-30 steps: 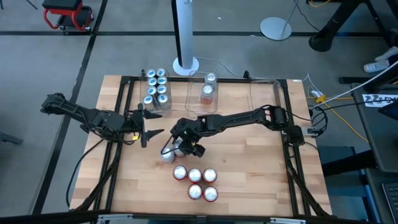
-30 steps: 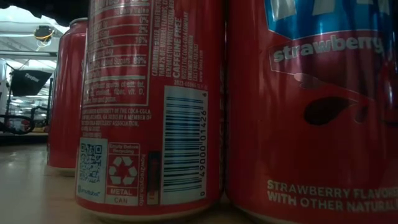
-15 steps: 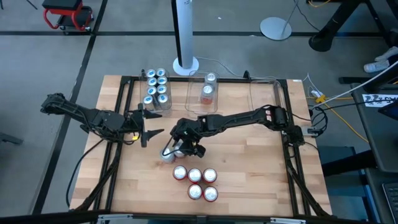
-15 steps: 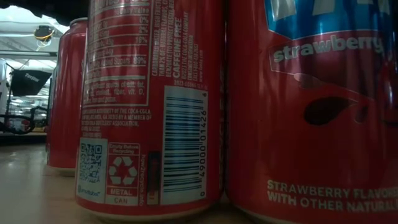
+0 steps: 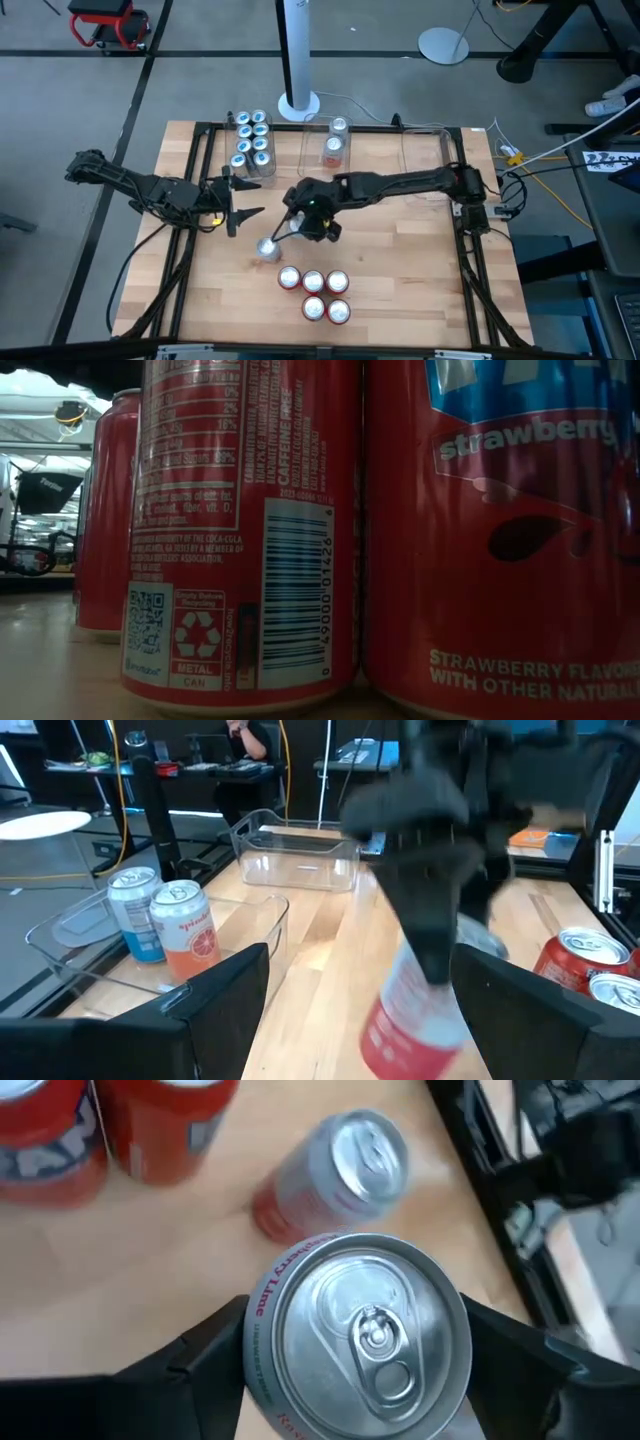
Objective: Sort soda cans
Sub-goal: Put the pink-white soda can into the middle transparent bin
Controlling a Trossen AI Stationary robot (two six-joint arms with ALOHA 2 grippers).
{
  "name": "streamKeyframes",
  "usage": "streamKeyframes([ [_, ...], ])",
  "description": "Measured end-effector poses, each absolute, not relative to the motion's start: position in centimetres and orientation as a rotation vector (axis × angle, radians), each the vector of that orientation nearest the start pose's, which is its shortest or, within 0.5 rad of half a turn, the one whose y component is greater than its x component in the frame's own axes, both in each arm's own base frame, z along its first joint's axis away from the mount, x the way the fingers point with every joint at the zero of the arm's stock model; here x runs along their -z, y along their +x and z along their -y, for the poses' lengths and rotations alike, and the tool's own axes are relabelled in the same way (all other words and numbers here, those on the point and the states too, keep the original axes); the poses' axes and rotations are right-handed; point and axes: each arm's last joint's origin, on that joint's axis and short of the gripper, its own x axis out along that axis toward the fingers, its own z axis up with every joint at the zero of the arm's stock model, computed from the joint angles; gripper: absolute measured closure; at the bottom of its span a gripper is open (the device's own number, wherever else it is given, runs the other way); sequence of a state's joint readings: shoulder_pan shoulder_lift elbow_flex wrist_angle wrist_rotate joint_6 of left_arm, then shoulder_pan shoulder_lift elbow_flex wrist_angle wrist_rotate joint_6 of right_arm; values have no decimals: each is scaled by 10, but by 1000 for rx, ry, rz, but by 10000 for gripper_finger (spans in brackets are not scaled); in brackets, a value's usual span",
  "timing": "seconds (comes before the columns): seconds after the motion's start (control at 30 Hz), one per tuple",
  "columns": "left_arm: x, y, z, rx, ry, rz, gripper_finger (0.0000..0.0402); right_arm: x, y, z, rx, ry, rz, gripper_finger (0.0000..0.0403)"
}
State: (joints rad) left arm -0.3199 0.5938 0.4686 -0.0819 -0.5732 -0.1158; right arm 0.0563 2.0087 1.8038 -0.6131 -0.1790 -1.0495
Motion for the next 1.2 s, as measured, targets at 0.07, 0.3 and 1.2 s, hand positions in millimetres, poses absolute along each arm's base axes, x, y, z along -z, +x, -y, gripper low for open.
streamKeyframes([
  [0.07, -262, 141, 30, -262, -25, -163, 101, -297, 439, -27, -588, -964, -635, 116],
  [0.3, -259, 156, 35, -260, -8, -157, 101, -359, 398, 5, -379, -1062, -645, 117],
  [1.2, -248, 212, 26, -206, 1, -280, 101, -315, 382, 236, 2, -765, -681, 118],
])
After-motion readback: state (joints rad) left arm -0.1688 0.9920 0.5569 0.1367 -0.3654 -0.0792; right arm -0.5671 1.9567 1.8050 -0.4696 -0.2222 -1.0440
